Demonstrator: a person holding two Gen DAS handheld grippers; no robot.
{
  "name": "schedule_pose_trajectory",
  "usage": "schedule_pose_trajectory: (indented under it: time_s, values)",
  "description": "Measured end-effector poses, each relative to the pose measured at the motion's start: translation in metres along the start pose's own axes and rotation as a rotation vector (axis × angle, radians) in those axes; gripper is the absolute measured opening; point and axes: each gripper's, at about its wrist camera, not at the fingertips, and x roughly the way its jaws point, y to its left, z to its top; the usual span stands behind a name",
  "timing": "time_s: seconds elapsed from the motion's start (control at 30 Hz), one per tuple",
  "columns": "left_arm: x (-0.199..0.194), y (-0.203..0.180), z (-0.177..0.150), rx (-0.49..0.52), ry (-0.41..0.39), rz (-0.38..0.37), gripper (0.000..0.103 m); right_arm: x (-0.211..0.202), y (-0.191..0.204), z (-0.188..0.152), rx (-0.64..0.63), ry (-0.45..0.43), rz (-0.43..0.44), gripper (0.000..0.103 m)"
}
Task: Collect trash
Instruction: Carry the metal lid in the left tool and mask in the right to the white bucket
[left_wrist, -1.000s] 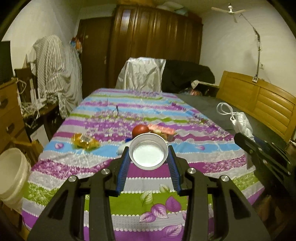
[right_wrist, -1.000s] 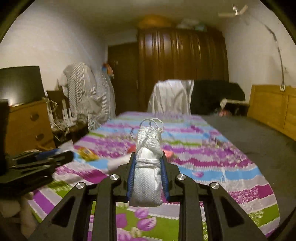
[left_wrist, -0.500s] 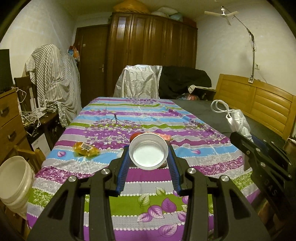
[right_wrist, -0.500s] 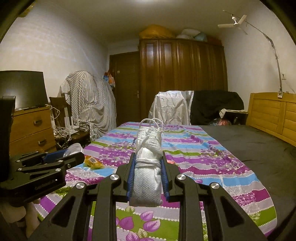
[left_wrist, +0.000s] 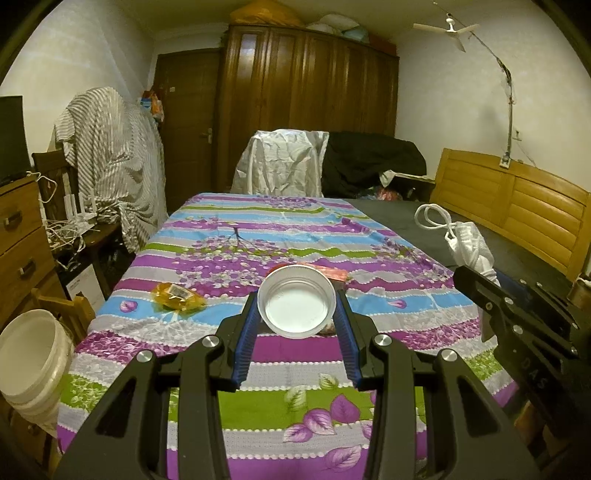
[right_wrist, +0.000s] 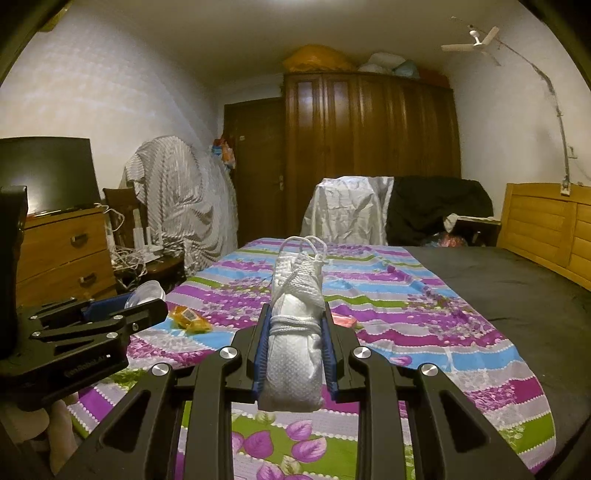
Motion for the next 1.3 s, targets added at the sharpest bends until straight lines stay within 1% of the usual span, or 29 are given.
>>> schedule_pose_trajectory:
  time_s: [0.13,0.2,0.3,0.43,0.63,0.73,0.97,1.13,1.23,1.3]
  values:
    - [-0.005,0.022,0.004,-0.024,-0.007,0.044,0.038,0.016,0.018,0.009,-0.017,-0.001,0.045,0.026]
    - [-0.009,0.039,0.007,-0.044,-0.013,0.075,0.038,0.027,0.034,0.015,-0.028,-0.001,0.081,0.026]
    - [-0.013,0.067,0.011,-0.073,-0.021,0.129,0.038,0.039,0.057,0.025,-0.043,-0.004,0.122,0.026]
    - [-0.023,0.114,0.016,-0.124,-0.035,0.217,0.038,0.056,0.096,0.039,-0.068,-0.006,0.192,0.026]
    - [-0.045,0.184,0.016,-0.188,-0.045,0.347,0.038,0.087,0.169,0.058,-0.106,0.014,0.316,0.026]
    - [-0.060,0.226,0.014,-0.227,-0.044,0.419,0.038,0.102,0.209,0.063,-0.122,0.036,0.383,0.026]
    - [-0.088,0.302,0.009,-0.292,-0.037,0.550,0.038,0.135,0.312,0.072,-0.177,0.095,0.513,0.026]
    - [-0.103,0.343,0.005,-0.325,-0.020,0.606,0.038,0.158,0.378,0.071,-0.207,0.153,0.585,0.026]
    - [-0.103,0.363,0.001,-0.341,-0.006,0.623,0.038,0.178,0.415,0.069,-0.227,0.194,0.621,0.026]
    - [-0.102,0.370,-0.002,-0.350,0.003,0.632,0.038,0.191,0.442,0.068,-0.240,0.234,0.649,0.026]
